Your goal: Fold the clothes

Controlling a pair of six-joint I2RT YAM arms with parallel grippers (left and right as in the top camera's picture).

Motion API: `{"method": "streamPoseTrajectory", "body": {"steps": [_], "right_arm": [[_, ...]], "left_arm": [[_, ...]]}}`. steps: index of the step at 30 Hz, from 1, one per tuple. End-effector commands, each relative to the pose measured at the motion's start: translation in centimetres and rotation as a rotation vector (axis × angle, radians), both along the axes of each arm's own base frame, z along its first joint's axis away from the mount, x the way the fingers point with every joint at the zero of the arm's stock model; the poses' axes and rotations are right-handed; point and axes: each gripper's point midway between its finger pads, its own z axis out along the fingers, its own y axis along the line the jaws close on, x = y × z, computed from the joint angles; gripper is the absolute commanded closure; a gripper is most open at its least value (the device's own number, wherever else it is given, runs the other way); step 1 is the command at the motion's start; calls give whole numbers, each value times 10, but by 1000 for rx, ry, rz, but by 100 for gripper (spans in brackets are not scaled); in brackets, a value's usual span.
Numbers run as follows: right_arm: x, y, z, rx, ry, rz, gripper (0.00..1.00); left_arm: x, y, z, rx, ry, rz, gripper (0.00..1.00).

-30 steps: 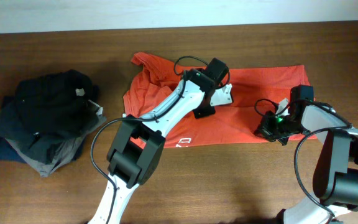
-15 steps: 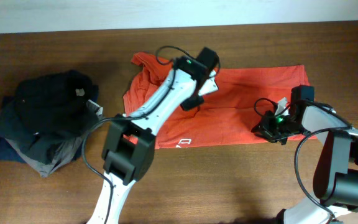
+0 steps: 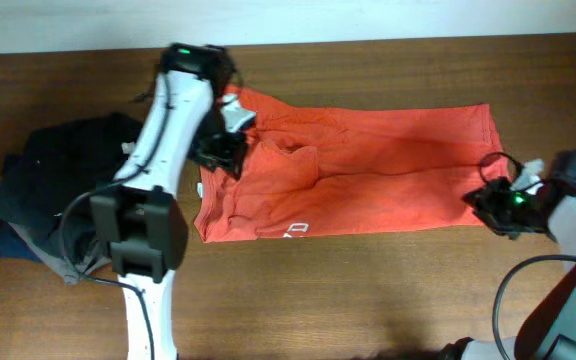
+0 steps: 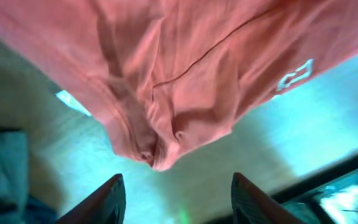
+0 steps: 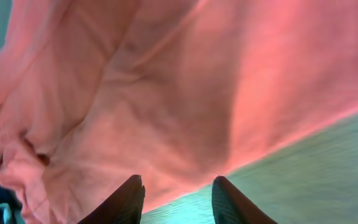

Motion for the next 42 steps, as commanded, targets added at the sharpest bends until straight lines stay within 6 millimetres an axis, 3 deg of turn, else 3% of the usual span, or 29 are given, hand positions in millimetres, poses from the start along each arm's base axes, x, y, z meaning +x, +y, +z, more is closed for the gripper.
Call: {"method": "streamPoseTrajectory", "body": {"steps": [1, 5, 8, 11, 18, 24, 29, 33, 38, 42], "right_arm": [[-4, -9, 3, -12, -7, -13, 58], [-4, -10, 3, -15, -6, -17, 53], [-6, -14, 1, -34, 7, -23, 52], [-8, -18, -1, -59, 26, -32, 50], [-7, -20, -1, -67, 21, -33, 48], [1, -25, 1, -91, -15, -34, 47], [1, -32, 0, -126, -8, -44, 45], [0, -37, -2, -155, 4, -52, 43], [1, -40, -9, -160, 18, -55, 42], [-1, -49, -22, -191, 54, -68, 39]], "left_arm": [[-4, -8, 13, -118, 21, 76, 46], [-14, 12, 7, -58, 59, 132, 47], [-36, 43, -3, 108, 110, 205, 47], [-64, 56, -11, 143, 180, 254, 51], [-88, 58, -47, 121, 81, 386, 45], [-100, 59, -99, 107, 32, 397, 44], [-109, 60, -129, 105, 14, 425, 62], [-101, 60, -132, 95, -22, 437, 73], [-99, 60, -132, 98, -30, 444, 99], [-98, 62, -132, 106, -37, 445, 99]]}}
